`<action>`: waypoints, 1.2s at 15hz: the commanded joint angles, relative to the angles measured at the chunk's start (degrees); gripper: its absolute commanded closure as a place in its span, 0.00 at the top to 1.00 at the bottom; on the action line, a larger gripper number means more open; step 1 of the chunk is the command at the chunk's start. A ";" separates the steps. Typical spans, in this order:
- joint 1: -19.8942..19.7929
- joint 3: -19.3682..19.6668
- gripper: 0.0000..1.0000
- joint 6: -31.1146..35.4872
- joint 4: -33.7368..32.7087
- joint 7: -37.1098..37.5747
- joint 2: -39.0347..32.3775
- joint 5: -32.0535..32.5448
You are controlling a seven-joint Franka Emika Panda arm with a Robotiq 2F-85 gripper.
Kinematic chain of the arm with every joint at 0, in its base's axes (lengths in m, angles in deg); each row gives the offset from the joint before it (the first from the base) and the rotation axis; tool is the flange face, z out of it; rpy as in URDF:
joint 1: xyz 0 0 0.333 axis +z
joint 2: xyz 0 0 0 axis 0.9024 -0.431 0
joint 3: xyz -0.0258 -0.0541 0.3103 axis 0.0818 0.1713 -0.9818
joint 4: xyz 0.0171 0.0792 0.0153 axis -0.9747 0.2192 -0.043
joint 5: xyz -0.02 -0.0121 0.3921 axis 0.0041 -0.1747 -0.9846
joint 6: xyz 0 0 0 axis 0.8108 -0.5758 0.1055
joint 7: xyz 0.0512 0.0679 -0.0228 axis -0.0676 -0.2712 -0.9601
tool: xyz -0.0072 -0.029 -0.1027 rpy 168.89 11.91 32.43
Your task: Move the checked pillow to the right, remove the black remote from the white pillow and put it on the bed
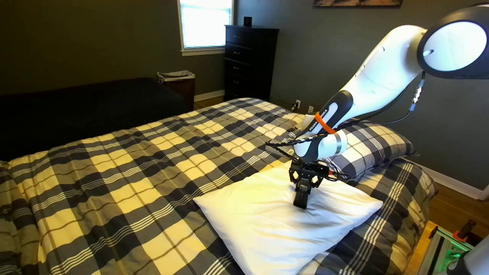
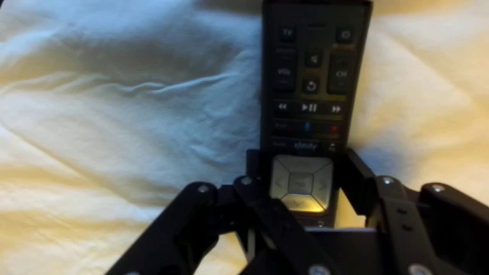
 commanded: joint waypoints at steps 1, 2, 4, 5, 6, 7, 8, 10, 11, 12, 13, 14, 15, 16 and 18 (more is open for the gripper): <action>0.30 0.22 0.28 -0.25 -0.28 0.38 0.10 -0.67; 0.13 0.10 0.28 -0.39 0.03 0.09 0.87 -0.77; 0.11 0.43 0.28 -1.02 0.75 0.29 3.71 -0.77; 0.04 0.51 0.28 -1.31 0.77 0.38 4.73 -0.80; 0.38 1.04 0.28 -1.25 0.67 1.11 5.72 -0.44; 0.49 1.33 0.28 -1.41 0.17 1.71 6.40 -0.23; 0.59 1.65 0.28 -1.60 -0.56 2.40 6.83 0.05; 0.36 1.76 0.28 -2.59 -3.00 3.84 6.86 -0.06; 0.17 1.62 0.28 -3.35 -4.62 4.46 6.50 -0.19; -0.06 1.35 0.28 -4.02 -6.57 5.27 5.82 -0.56; -0.17 1.16 0.28 -4.89 -8.32 6.07 5.25 -0.71; -0.38 0.81 0.28 -5.97 -10.37 6.93 4.53 -1.12; -0.42 0.55 0.28 -6.78 -12.54 8.10 3.59 -1.41; -0.44 0.30 0.28 -7.36 -14.29 9.09 2.84 -1.65; 0.13 0.37 0.28 -7.61 -18.27 12.05 0.51 -1.31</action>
